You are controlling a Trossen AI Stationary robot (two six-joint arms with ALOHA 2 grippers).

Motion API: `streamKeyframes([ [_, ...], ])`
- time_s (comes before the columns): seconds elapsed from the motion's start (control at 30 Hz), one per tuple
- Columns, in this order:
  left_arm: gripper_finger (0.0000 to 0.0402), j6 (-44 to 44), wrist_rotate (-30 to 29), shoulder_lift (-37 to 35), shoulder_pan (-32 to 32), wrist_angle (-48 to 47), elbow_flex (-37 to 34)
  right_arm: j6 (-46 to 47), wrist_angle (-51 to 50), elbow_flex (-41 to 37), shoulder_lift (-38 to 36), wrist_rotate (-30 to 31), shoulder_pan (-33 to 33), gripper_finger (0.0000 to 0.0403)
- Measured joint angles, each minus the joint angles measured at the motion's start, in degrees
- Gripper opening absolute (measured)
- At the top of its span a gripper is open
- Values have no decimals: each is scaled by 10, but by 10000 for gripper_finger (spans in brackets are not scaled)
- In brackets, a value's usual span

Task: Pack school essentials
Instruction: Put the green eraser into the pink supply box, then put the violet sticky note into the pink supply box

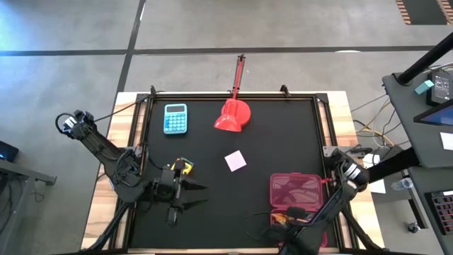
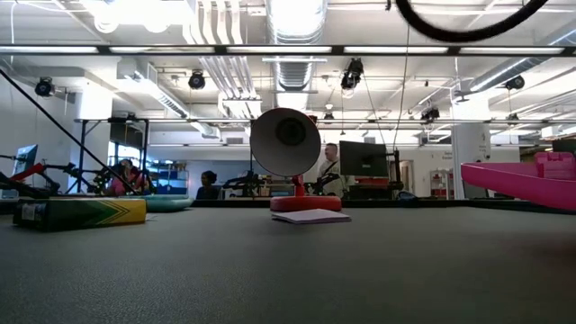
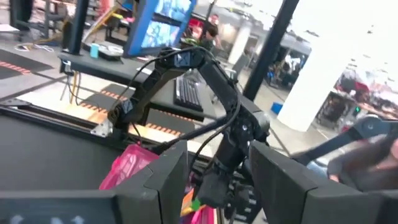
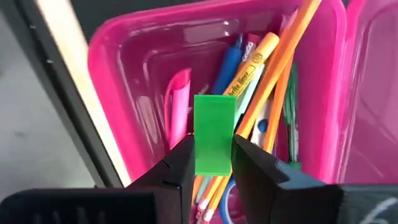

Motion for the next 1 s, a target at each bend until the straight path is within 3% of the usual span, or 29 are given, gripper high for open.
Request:
streamKeyframes([
  [0.33,155,-1,-9,4,13,29,0,58,193,-175,-134,40,0,139],
  [0.63,155,-8,-30,59,34,10,-7,124,197,-229,-193,43,0,206],
  [0.73,155,-77,-32,82,50,-41,-7,127,198,-230,-201,43,0,217],
  [0.87,155,-257,-23,97,81,-183,-6,131,198,-221,-207,58,0,221],
  [1.0,155,-372,30,98,121,-317,-6,127,198,-208,-207,108,0,222],
])
